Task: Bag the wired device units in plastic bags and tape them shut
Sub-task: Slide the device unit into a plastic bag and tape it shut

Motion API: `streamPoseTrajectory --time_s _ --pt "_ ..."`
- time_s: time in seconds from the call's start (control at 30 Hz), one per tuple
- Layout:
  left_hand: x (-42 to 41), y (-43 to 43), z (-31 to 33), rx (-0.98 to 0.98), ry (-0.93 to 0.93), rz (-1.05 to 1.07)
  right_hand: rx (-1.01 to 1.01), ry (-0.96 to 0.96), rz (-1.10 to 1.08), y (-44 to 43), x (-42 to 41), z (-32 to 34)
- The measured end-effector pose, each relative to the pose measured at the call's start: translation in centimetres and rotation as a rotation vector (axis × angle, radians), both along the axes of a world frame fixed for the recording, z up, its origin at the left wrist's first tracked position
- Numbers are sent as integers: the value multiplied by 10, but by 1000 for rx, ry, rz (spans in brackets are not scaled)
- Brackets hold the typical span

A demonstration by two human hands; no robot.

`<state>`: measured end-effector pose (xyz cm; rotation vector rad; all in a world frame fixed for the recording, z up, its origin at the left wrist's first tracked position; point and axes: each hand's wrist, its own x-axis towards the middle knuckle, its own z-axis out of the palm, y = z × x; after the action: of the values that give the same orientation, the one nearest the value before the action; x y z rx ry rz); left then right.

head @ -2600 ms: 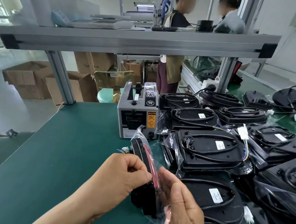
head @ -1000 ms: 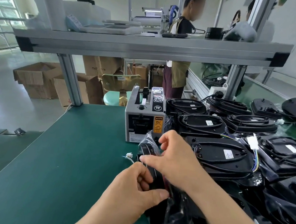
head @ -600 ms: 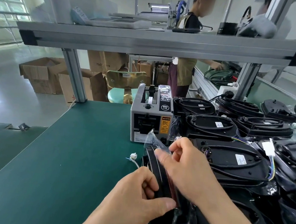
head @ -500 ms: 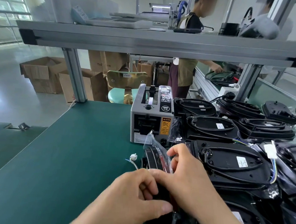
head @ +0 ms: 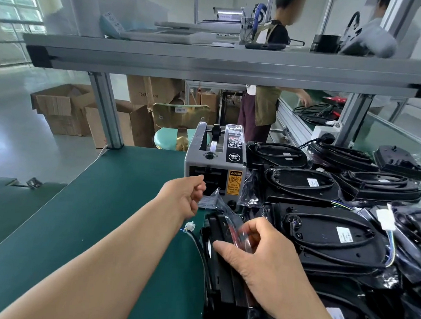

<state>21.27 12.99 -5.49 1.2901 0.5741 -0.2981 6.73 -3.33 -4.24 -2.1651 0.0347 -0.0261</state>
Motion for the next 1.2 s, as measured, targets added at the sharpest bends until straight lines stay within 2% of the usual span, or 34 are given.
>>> streamPoseTrajectory --time_s 0.33,0.43,0.53,0.63,0.73,0.8,0.87,0.97,1.2 --pt "8 -17 2 -113 85 105 7 -15 1 -1 1 -4" --pt "14 -20 -3 -140 54 200 20 -14 -11 0 1 -5" --pt "9 -17 -4 -101 -66 239 37 -6 -22 -1 1 -4" --pt "-15 -2 7 7 -256 121 48 -10 -20 -2 0 -5" --pt "-54 16 25 87 -423 -186 94 -19 -32 -3 2 -8" --pt "-76 21 31 173 -449 -414 119 -17 -35 -2 3 -9" --pt "-87 20 31 295 -435 -539 109 -15 -32 -2 5 -10" --pt "-87 16 29 414 -423 -563 107 -13 -33 -1 5 -10" --pt "-75 12 30 477 -421 -627 92 -10 -30 0 5 -11"
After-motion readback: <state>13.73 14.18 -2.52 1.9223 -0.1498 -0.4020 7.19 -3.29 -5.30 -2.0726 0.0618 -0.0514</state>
